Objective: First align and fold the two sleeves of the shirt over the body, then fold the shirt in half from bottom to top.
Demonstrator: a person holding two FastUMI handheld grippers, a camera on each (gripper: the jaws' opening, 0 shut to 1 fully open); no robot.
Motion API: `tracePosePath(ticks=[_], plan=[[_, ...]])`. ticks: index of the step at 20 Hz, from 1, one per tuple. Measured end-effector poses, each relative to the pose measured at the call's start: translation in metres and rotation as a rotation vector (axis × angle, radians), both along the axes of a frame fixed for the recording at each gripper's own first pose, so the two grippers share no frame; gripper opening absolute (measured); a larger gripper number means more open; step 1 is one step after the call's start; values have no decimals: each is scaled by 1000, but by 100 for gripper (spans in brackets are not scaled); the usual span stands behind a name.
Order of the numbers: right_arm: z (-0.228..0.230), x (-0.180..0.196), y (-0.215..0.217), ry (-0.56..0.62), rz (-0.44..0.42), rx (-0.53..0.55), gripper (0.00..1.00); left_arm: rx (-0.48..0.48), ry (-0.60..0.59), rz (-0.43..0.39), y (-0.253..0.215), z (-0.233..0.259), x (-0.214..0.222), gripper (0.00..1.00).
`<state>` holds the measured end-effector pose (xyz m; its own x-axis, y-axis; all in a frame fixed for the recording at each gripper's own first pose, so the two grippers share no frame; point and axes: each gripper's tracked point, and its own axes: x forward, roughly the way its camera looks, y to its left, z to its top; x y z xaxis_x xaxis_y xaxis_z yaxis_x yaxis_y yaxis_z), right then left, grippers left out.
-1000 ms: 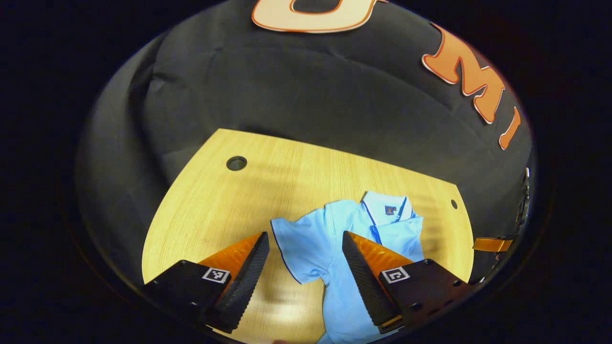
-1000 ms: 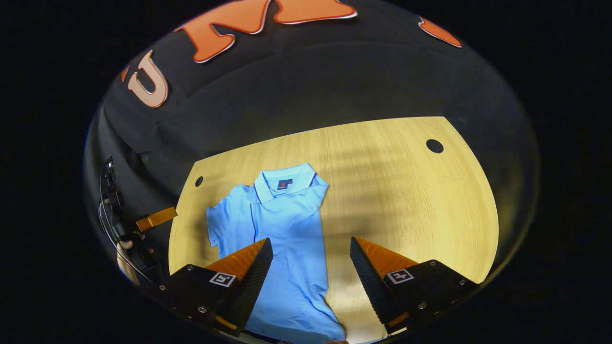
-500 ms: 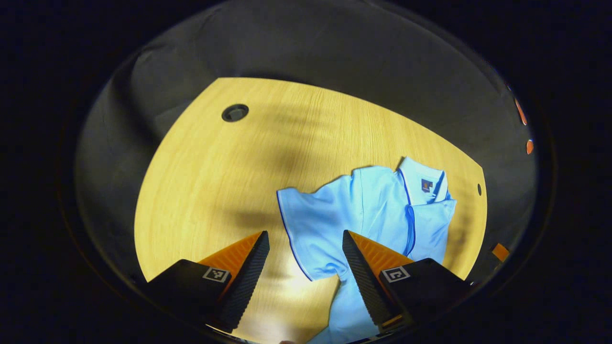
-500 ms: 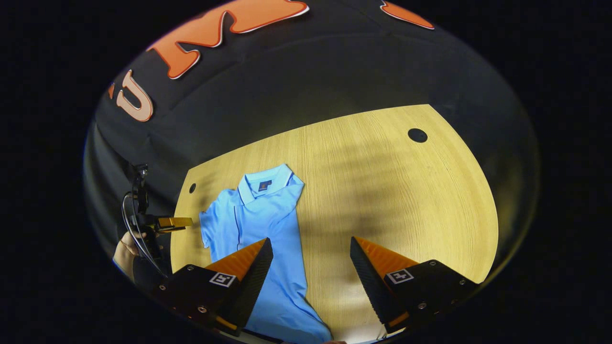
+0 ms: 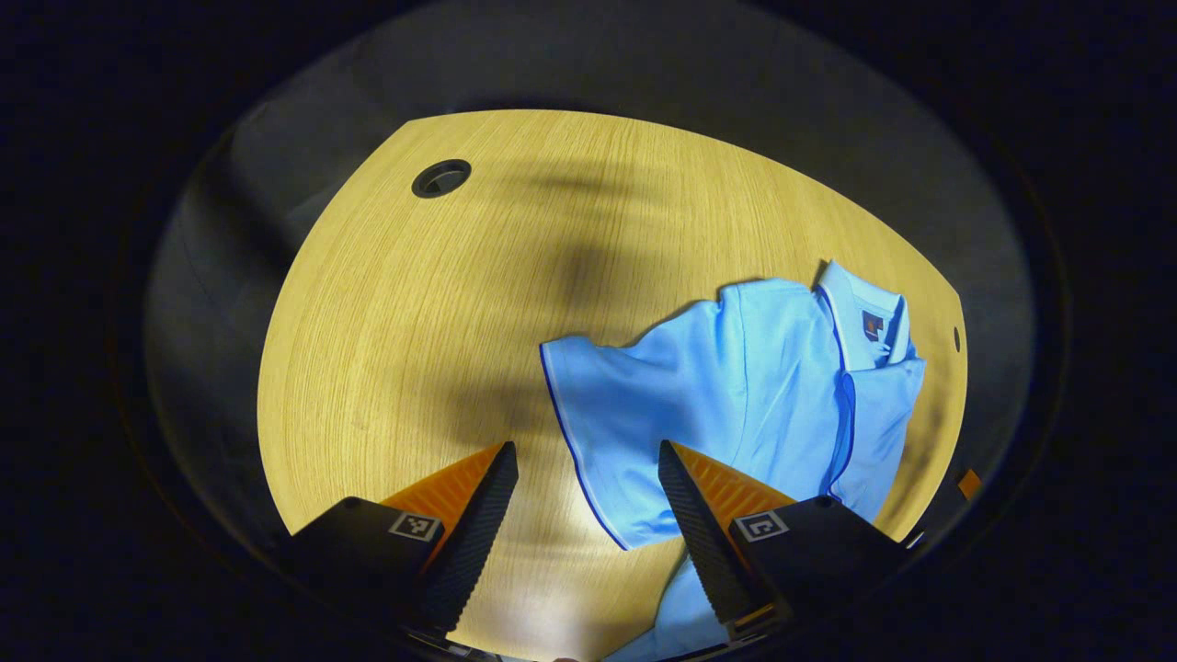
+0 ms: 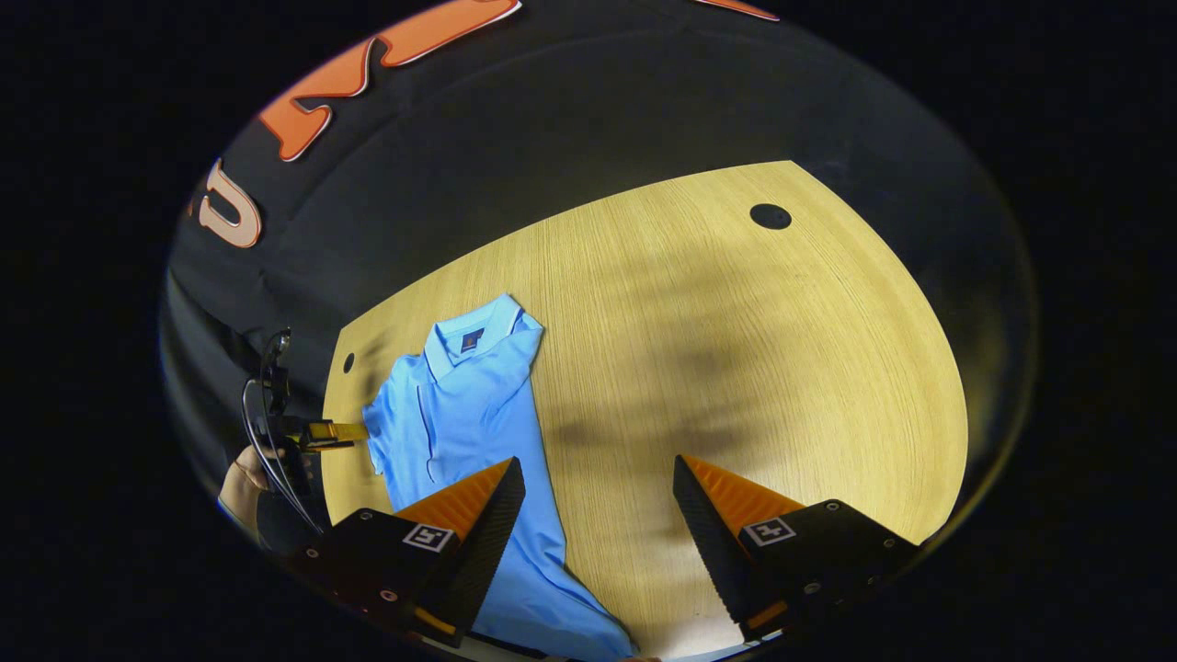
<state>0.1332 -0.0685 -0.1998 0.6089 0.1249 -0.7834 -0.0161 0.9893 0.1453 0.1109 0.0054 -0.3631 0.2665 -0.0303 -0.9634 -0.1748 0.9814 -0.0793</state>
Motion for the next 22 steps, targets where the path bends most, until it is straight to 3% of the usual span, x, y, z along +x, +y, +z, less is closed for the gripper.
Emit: tracePosePath(ticks=[17,22], plan=[[-8,-6,-14,4,-32,-20,98,40,64,20,-1,-19,-3,95],[-9,-16,-17,-1,-37,-20,98,32,23,57,-20,-14,10,13]])
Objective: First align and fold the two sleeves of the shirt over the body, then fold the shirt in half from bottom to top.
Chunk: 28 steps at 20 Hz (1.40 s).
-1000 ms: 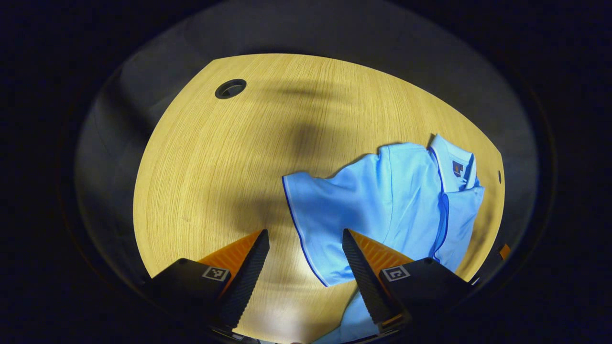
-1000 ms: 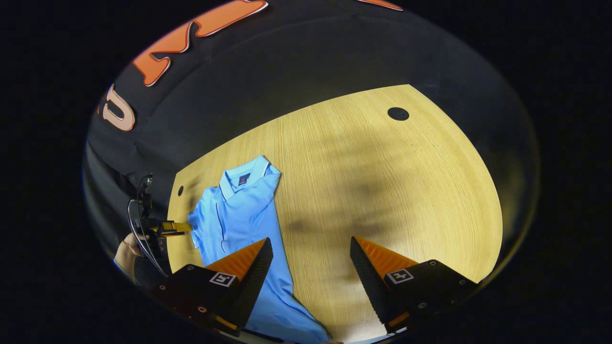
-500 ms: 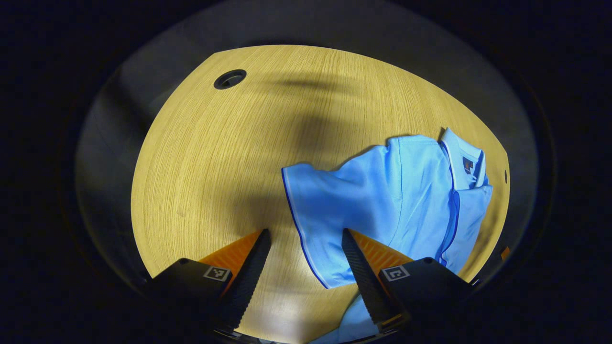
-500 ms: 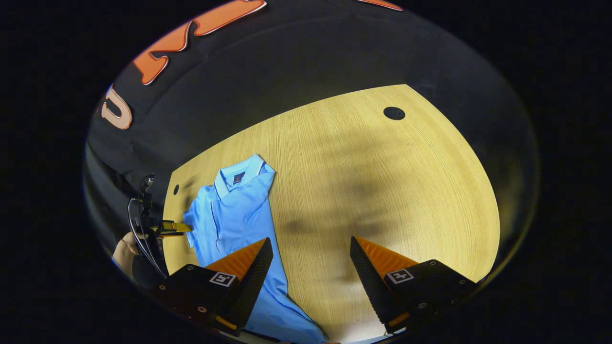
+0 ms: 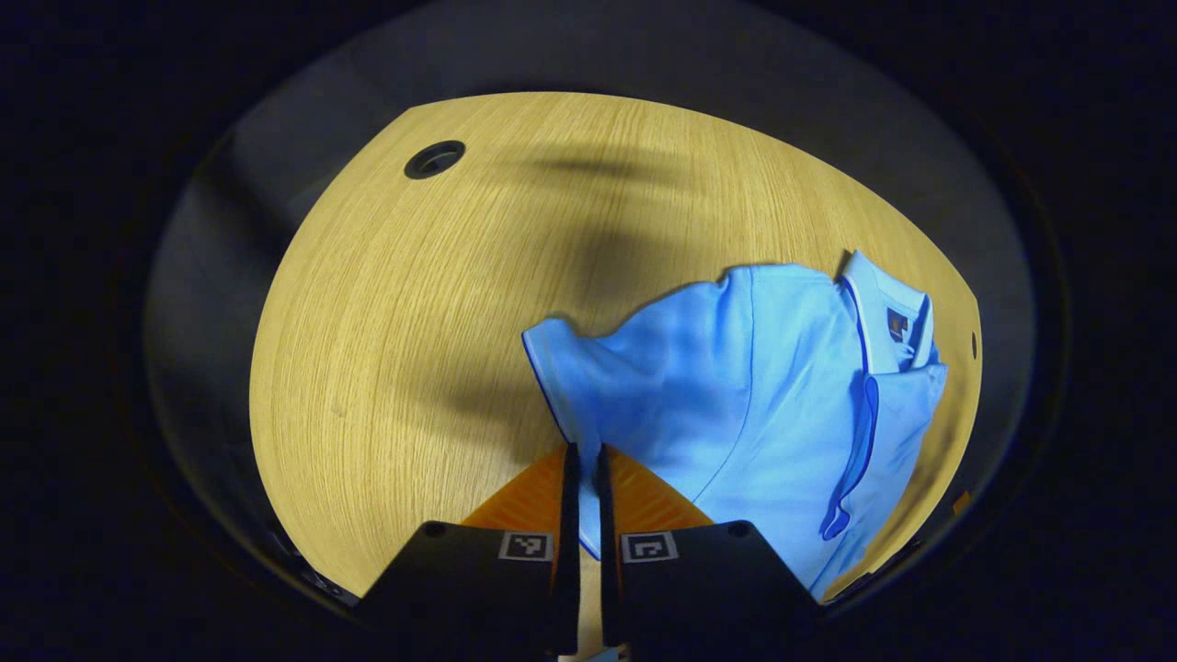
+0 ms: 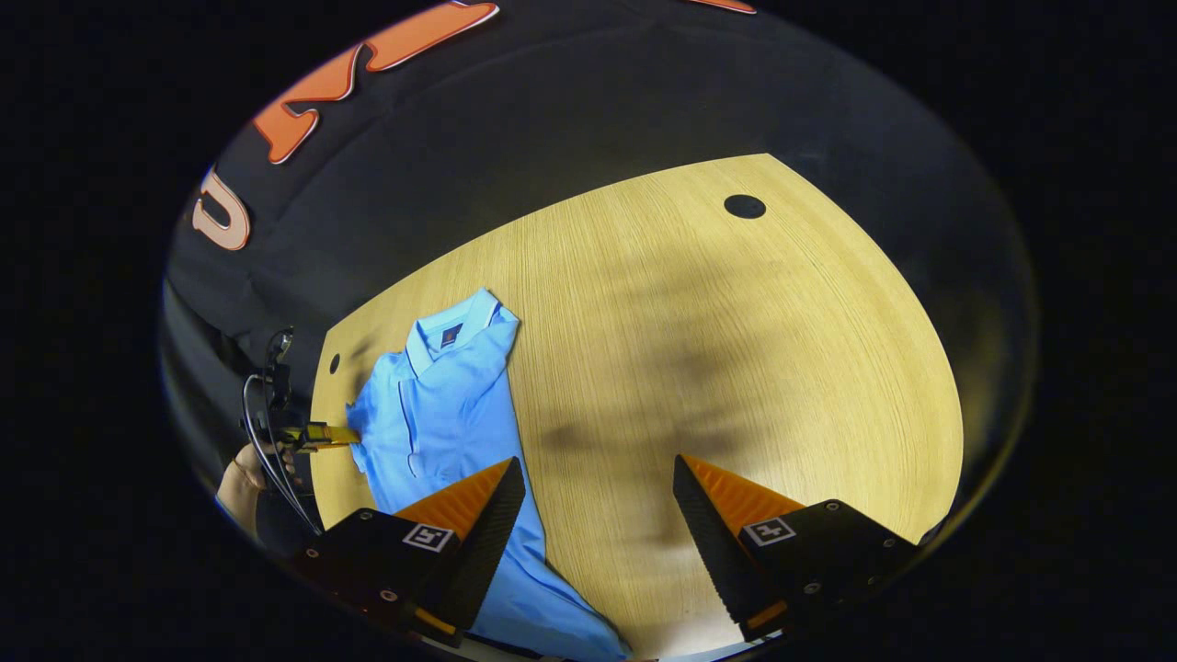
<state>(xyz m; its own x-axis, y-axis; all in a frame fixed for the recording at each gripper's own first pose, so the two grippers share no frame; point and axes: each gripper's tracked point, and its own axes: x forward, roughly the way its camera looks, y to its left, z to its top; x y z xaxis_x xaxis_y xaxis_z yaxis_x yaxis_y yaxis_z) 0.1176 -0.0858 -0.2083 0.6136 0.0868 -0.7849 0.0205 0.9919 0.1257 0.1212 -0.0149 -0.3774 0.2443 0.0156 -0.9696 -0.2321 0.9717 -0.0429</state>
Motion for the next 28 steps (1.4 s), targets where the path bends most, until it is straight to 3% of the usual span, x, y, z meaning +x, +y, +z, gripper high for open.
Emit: tracePosePath(ticks=[2,4,8,11,15,22,27,28], plan=[[3,-4,-3,-8,0,-3,98,6,0,-3,5,6,-11,7],[7,-7,-7,-17,-1,-5,98,-4,-32,7,-1,22,-9,7],[11,-15,-17,-21,-11,3,98,19,-129,-106,-35,66,0,7],[16,-19,-23,-36,-9,12,98,8,-178,-215,-89,93,2,7],[17,-28,-36,-40,-17,22,98,-89,-208,-334,-184,116,0,7],[12,-50,-72,-34,-71,35,98,-156,-173,-460,-286,101,-9,7],[3,-66,-90,-22,-107,24,98,-185,-137,-453,-308,76,-16,10],[-1,-69,-96,-23,-108,-16,98,-195,-149,-456,-313,72,-18,16]])
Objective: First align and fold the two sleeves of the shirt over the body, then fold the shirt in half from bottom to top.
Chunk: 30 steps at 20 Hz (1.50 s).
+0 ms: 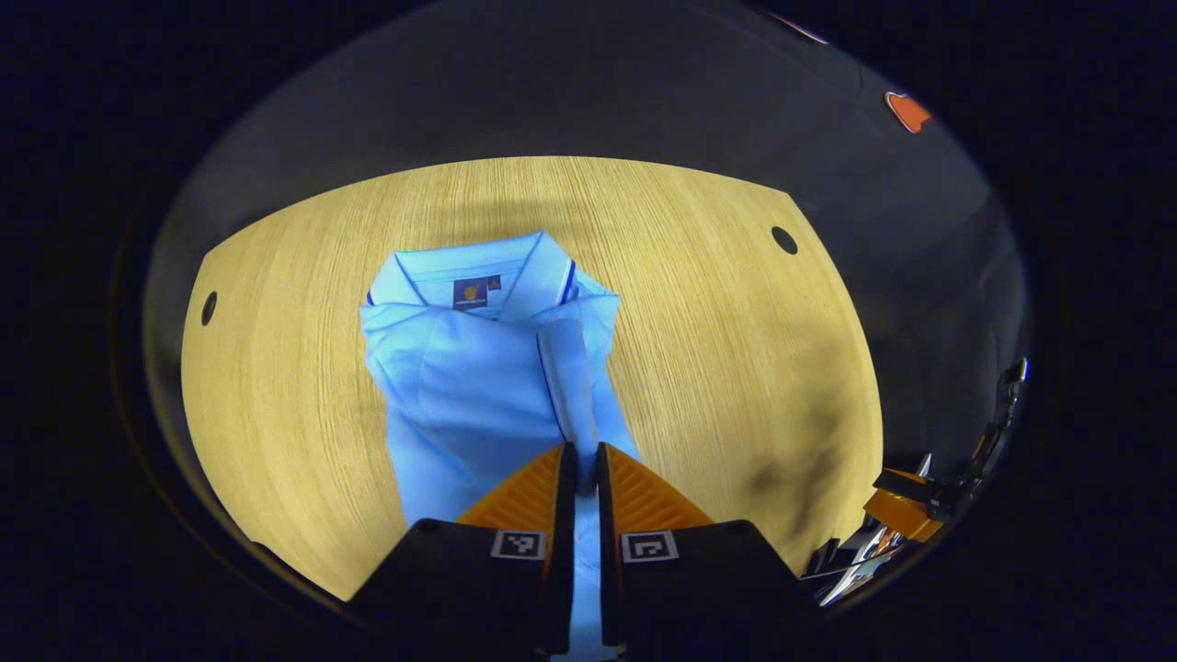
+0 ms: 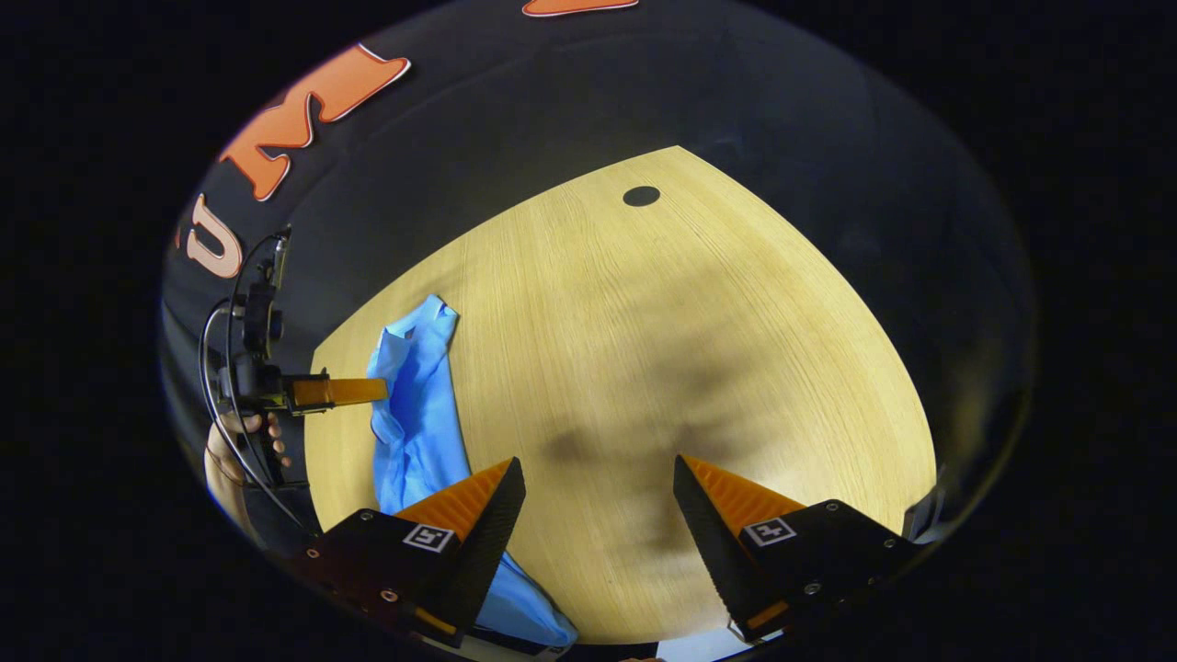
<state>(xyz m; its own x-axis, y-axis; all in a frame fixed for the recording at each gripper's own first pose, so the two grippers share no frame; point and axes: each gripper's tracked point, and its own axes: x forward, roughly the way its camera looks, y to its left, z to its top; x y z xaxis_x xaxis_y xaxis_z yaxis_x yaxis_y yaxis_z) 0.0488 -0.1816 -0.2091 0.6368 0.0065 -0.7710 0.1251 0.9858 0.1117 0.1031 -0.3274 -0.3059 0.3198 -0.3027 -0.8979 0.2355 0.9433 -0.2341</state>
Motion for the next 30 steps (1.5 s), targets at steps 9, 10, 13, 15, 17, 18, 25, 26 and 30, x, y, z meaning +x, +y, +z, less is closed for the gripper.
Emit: tracePosePath(ticks=[9,10,13,15,17,18,25,26,30], plan=[[-10,-9,50,30,88,-57,98,0,-109,-17,36,32,-26,100],[-13,-10,57,35,101,-65,98,5,-120,-20,47,35,-35,100],[-24,-23,79,62,148,-95,98,28,-127,-3,86,42,-68,100],[-37,-41,92,102,204,-151,98,1,-100,40,113,42,-103,100],[-50,-54,102,138,227,-179,98,-5,-91,68,133,38,-123,100],[-55,-62,104,151,230,-194,98,-3,-77,73,142,35,-134,100],[-111,-140,124,327,263,-230,99,62,18,88,192,-4,-215,100],[-118,-148,122,344,260,-239,99,70,45,85,195,-10,-227,100],[-135,-175,120,402,261,-268,99,92,116,109,202,-17,-263,100]])
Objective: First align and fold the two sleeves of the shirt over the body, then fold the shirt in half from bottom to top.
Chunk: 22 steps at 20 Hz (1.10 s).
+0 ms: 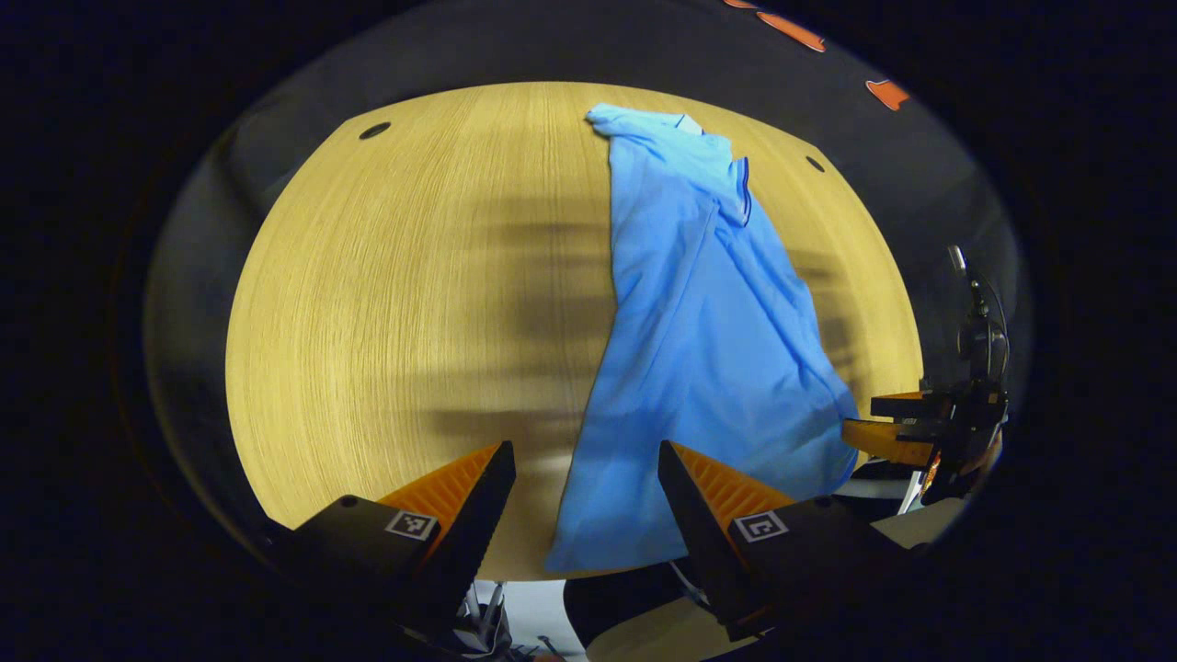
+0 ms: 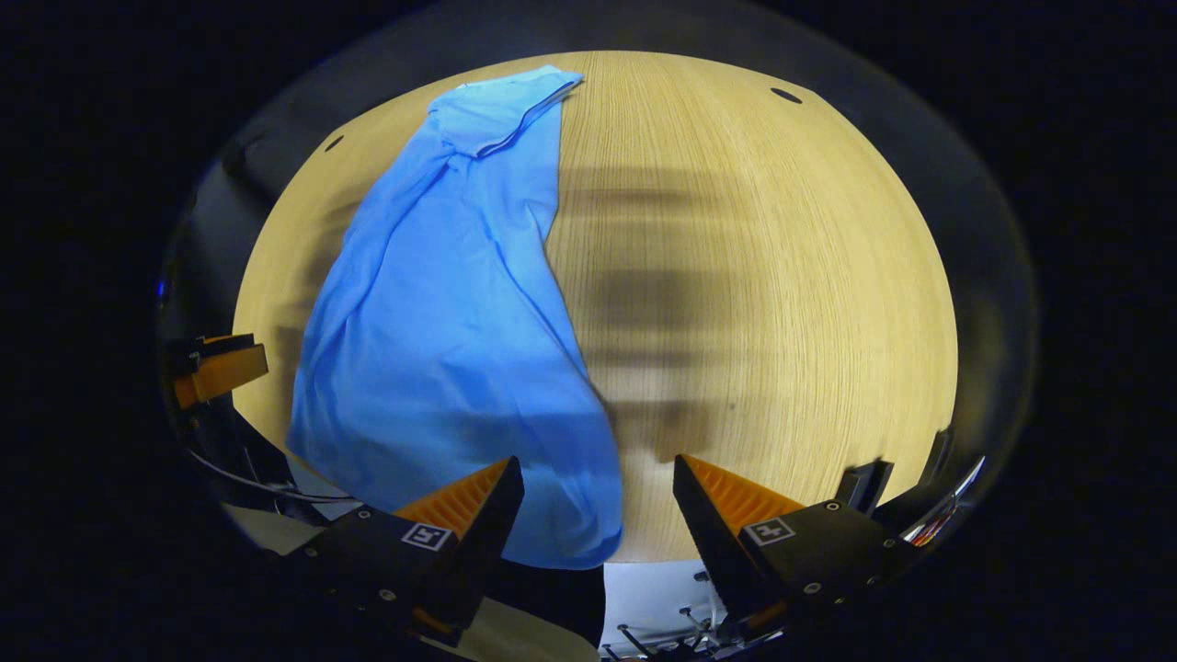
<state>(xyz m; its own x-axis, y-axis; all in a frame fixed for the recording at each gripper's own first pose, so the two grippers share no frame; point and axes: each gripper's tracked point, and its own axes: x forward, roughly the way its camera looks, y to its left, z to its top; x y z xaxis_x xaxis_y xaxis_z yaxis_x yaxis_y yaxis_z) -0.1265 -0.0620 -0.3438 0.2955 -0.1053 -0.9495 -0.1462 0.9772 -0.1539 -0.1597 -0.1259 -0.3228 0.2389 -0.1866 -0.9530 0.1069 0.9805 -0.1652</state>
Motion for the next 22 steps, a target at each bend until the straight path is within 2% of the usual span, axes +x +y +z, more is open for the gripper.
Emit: tracePosePath(ticks=[3,6,10,17,19,20,22], plan=[[-11,-21,-10,36,-11,-25,99,33,41,-14,3,-5,-16,100],[-18,-36,-10,69,-49,-1,99,17,85,17,0,-4,-31,100],[-30,-47,-3,84,-24,-16,99,47,115,30,2,-8,-38,100],[-36,-43,-3,57,28,-87,98,87,123,35,6,-12,-44,100],[-36,-43,-2,53,41,-99,95,108,120,26,8,-15,-44,100],[-36,-43,-2,54,39,-98,84,150,119,12,14,-17,-45,100],[-35,-43,-1,52,28,-92,74,157,118,-16,15,-16,-44,87]])
